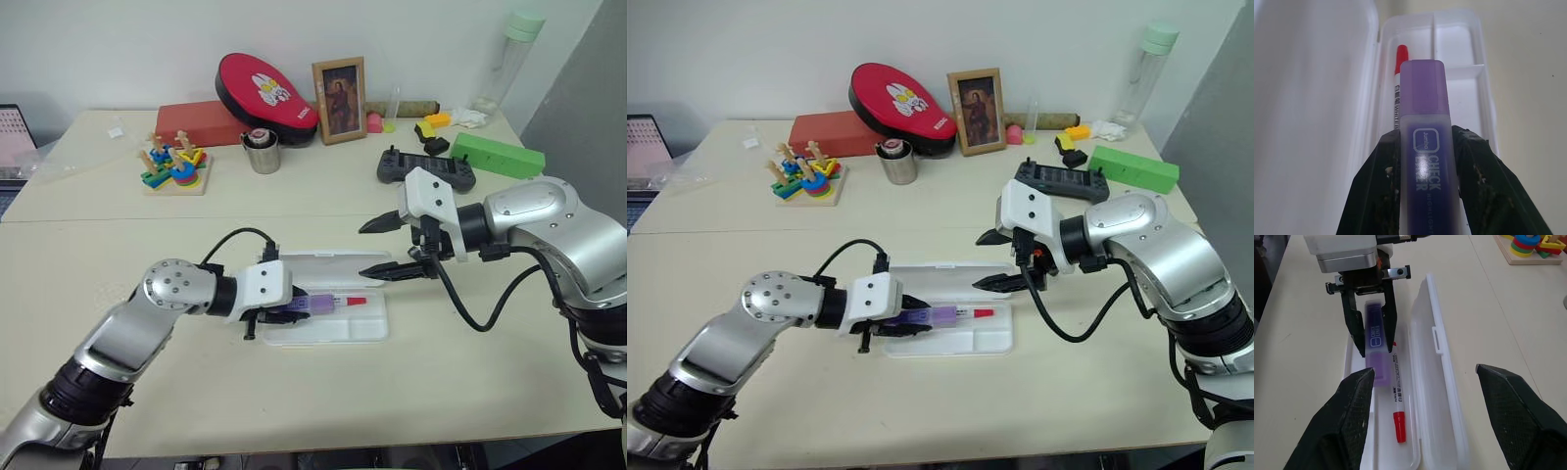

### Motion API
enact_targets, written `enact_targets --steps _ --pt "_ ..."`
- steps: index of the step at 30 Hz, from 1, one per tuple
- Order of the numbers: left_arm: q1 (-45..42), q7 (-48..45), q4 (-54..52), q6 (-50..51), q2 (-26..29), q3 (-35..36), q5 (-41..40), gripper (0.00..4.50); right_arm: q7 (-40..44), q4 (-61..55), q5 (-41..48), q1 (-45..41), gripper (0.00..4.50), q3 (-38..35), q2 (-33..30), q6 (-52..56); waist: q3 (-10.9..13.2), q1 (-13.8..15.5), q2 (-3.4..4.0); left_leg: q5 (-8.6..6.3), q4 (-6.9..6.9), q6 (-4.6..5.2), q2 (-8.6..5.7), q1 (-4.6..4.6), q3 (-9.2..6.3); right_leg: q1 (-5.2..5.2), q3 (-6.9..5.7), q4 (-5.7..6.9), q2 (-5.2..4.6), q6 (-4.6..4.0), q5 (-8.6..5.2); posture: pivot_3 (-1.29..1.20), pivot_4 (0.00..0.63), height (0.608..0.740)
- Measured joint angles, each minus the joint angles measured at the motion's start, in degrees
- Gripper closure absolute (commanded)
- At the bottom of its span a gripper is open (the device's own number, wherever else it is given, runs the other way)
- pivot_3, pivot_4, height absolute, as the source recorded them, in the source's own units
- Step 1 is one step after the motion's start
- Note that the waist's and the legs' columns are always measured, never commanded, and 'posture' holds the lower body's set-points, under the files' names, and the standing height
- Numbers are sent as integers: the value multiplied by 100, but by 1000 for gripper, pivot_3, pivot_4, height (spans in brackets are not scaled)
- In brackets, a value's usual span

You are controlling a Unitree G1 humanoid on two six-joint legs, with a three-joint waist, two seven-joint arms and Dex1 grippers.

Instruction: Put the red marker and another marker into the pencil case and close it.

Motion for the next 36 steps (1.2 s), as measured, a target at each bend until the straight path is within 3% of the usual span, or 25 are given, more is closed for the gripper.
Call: enact_targets --steps 30,31,36 --pt "441 -56 -317 161 -314 -110 146 3281 -21 -14 5 115 1038 0 -17 81 0 -4 0 0 4 0 0 0 -4 2 -2 5 0 0 0 0 150 740" --pt "438 -55 -317 161 -331 -111 147 2578 -21 -14 5 115 1038 0 -18 84 0 -4 0 0 4 0 0 0 -4 2 -2 5 0 0 0 0 150 740" --pt "415 -123 -262 119 -332 -137 227 1554 -47 -17 6 115 1038 0 -18 122 0 -5 0 0 4 0 0 0 -4 2 -2 5 0 0 0 0 150 740"
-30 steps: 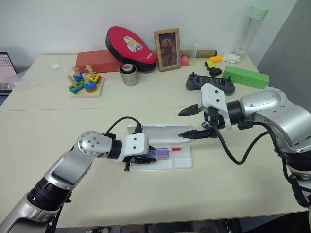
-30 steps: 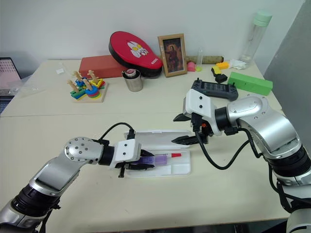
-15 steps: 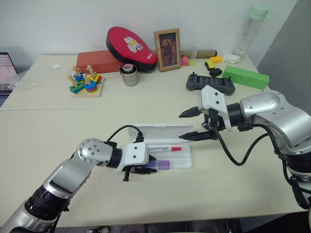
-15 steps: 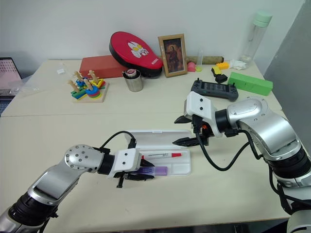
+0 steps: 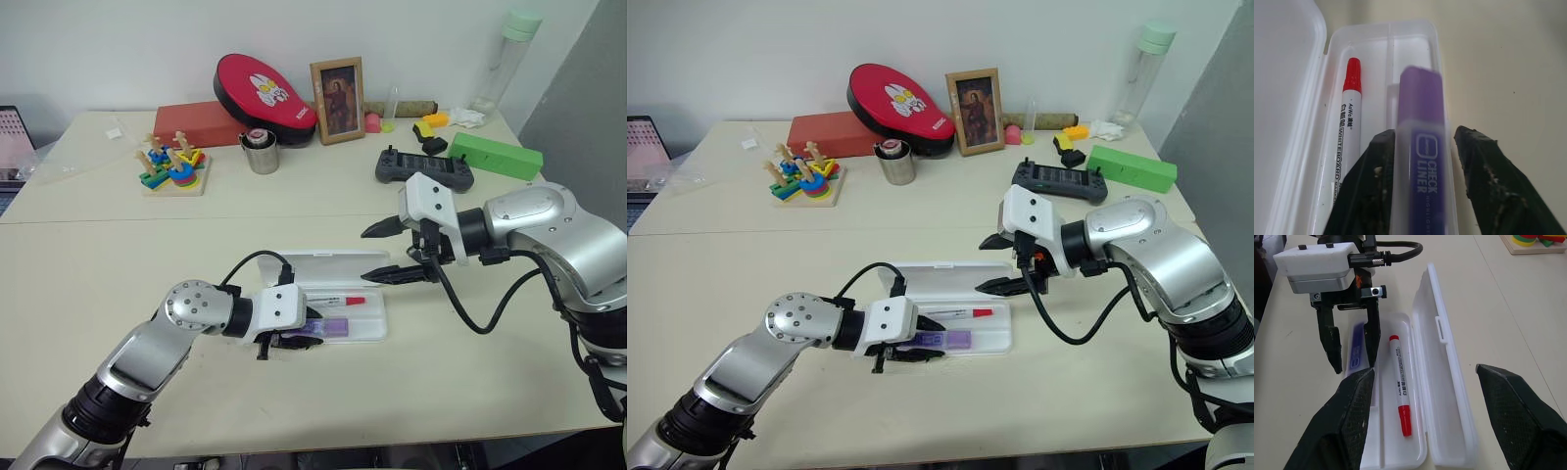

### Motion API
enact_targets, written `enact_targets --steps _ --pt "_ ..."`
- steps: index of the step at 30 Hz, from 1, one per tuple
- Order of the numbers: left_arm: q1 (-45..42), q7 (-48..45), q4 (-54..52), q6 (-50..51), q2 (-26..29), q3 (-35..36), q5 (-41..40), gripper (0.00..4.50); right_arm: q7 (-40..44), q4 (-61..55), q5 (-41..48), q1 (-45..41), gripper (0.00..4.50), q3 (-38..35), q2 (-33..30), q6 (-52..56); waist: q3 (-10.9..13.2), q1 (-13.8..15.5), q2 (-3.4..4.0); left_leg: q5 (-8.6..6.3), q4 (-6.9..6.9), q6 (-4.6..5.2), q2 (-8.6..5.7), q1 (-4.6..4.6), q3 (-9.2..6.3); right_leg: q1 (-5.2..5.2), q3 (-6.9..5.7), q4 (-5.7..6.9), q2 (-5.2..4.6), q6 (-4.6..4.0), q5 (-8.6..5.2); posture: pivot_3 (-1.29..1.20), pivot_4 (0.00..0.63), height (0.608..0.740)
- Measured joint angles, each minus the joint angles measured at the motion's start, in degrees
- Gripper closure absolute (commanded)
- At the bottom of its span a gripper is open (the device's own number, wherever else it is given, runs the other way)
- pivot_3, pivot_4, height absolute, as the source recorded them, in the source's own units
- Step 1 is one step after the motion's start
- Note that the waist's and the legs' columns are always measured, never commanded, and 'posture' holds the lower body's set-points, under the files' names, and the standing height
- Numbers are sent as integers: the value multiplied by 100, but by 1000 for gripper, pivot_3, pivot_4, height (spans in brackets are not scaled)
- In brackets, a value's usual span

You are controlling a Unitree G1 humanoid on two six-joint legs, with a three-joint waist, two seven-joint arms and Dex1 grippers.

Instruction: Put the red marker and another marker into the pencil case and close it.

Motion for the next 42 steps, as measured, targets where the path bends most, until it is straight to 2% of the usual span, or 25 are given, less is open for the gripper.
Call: enact_targets --steps 3,8,18,21,24,26,29,31,37,42 --pt "-14 -17 44 -17 1 -1 37 816 -24 0 0 0 1038 0 0 10 0 0 0 0 0 0 0 0 -1 0 0 0 0 0 0 0 150 740" --pt "-65 -19 104 -30 6 35 35 66 -65 -1 0 0 1038 0 0 14 0 0 0 0 0 0 0 0 -1 0 -1 0 0 0 0 0 150 740" --pt "-245 -126 -515 830 291 876 -862 66 -19 37 -78 45 1038 0 -221 -85 0 -9 0 0 0 0 0 0 -1 0 0 -1 0 0 0 0 150 740" --pt "-36 -327 -1149 1483 882 1653 -1665 66 189 366 -268 33 1038 -13 -524 -359 4 -22 -2 0 -1 0 2 -5 -2 -3 0 -4 1 0 0 0 150 740" --pt "-263 -369 -1523 2001 1183 2266 -2371 66 356 650 -408 27 1038 -67 -645 -578 4 -9 -1 0 2 0 2 -3 -4 0 -4 0 1 0 0 0 150 740" --pt "-481 -371 -1584 2038 1363 2319 -2445 66 430 714 -452 31 1038 -67 -667 -658 5 -6 0 0 2 0 1 0 -4 3 -3 1 1 0 0 0 150 740" --pt "-1526 -144 -1441 2126 1429 2292 -2458 66 503 790 -598 46 1038 -59 -739 -797 12 21 -3 0 7 -1 0 -4 -6 3 -8 1 1 2 1 0 150 740" --pt "-1832 -26 -1402 2144 1441 2311 -2469 66 542 803 -655 49 1038 -56 -740 -832 11 9 -2 0 7 -1 -2 -2 -1 5 0 -2 1 4 2 0 150 740" --pt "-1893 246 -1349 2152 1453 1892 -2194 66 494 1152 -948 249 1038 -4 -716 -1025 13 -27 1 0 1 -1 0 -3 3 -4 4 -4 4 4 1 0 150 740" --pt "-1824 526 -1320 2138 1243 1466 -1931 66 287 1578 -1154 368 1038 57 -456 -1104 14 -20 2 0 7 -1 0 -6 4 -3 5 -1 3 4 1 0 150 740"
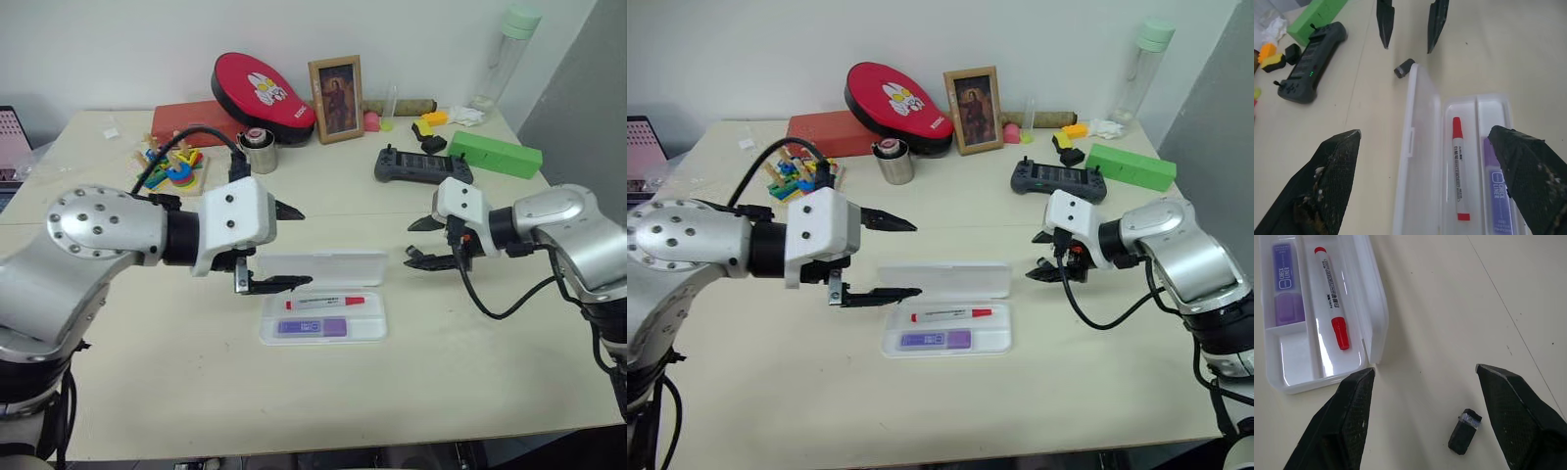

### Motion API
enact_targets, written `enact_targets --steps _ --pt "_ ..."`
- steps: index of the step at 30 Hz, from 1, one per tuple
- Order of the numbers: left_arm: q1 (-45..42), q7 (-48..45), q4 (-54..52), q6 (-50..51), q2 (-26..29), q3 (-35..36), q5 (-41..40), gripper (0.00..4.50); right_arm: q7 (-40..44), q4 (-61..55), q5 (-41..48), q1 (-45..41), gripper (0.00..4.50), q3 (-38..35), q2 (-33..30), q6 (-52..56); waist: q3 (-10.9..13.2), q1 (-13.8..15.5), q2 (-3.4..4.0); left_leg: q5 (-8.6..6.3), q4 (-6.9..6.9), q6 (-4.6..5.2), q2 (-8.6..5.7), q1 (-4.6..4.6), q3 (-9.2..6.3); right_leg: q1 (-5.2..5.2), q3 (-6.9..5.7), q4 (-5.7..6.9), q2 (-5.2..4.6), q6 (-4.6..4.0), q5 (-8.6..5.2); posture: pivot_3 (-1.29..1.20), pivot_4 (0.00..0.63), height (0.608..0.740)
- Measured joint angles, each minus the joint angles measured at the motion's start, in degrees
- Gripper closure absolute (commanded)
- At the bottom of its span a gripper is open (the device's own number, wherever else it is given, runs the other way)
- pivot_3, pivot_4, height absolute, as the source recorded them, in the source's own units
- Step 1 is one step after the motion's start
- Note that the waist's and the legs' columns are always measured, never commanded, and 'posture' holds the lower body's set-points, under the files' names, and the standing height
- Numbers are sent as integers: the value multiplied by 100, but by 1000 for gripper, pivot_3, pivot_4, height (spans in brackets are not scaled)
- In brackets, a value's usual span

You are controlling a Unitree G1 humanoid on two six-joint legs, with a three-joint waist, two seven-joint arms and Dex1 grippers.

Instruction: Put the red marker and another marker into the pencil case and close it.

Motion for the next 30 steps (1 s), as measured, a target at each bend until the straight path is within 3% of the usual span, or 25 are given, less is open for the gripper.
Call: enact_targets --steps 7,12,28,30 --pt "-554 239 600 -340 -461 -1020 985 66 -538 1150 -467 172 1038 72 583 -242 0 14 0 0 0 0 -1 -3 2 -1 -2 -1 0 0 0 0 150 740" --pt "-711 218 899 -560 -549 -1251 1405 66 -644 1642 -664 177 1038 67 667 -431 0 5 0 0 -4 -1 0 -9 4 -10 0 -7 0 0 0 0 150 740" --pt "-673 93 1049 -667 -625 -1265 1564 66 -858 2498 -856 156 1038 -64 1100 -500 0 3 0 1 3 -1 0 -11 4 -12 2 2 0 0 0 0 150 740" --pt "-673 95 1051 -666 -626 -1265 1564 0 -854 2522 -858 154 1407 -87 1116 -488 0 5 0 1 5 -1 0 -11 4 -10 1 5 0 0 0 0 150 740"
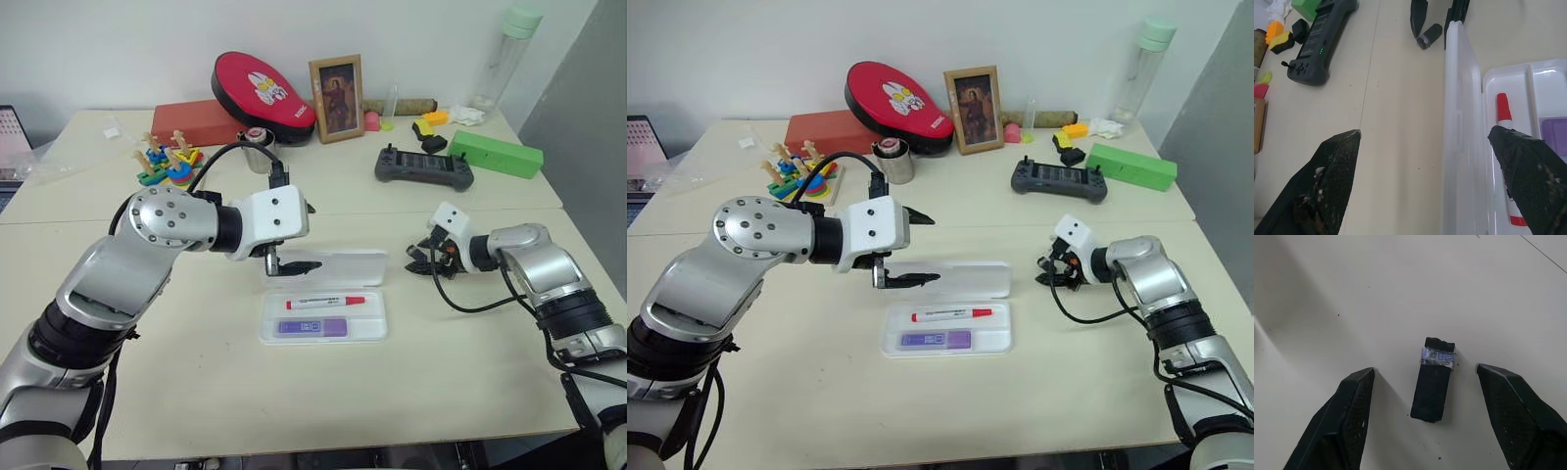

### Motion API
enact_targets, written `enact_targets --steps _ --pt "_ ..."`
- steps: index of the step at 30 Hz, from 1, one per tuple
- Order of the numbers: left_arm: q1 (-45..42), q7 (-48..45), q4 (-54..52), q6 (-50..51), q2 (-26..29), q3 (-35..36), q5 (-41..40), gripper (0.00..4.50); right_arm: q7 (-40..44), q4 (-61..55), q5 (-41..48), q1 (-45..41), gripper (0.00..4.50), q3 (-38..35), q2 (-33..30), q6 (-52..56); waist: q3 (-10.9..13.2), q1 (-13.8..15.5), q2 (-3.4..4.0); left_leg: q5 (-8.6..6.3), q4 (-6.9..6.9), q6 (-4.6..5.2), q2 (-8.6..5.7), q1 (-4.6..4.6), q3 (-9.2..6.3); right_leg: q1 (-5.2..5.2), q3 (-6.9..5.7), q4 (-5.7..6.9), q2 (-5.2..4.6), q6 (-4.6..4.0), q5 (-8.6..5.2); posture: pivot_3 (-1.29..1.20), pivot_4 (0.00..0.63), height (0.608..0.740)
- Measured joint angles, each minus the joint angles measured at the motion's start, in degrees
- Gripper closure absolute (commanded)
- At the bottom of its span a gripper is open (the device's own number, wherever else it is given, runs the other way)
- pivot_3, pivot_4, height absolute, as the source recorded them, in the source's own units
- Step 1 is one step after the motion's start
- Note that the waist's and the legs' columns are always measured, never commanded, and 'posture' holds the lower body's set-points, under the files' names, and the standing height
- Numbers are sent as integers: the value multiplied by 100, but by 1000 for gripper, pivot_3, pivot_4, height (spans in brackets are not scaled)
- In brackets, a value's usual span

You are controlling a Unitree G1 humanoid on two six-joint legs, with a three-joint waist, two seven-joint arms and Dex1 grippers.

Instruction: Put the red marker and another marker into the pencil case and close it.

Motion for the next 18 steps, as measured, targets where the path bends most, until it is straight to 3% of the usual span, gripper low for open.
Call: enact_targets --steps 7,12,18 --pt "3 3 -2 7 -27 20 -4 0 -1 92 -53 -28 2854 -56 13 0 0 3 0 0 0 0 0 0 0 1 -1 -1 0 0 0 0 150 740" --pt "2 -1 -5 14 -67 23 -8 0 56 72 -52 -21 4202 -56 -23 24 0 4 0 0 0 0 0 0 -1 2 -1 0 0 0 0 0 150 740" --pt "3 -5 -4 11 -72 23 -5 0 156 -82 -51 55 4251 -56 -149 115 0 7 0 0 -1 0 0 0 -1 1 -1 -2 0 0 0 0 150 740"
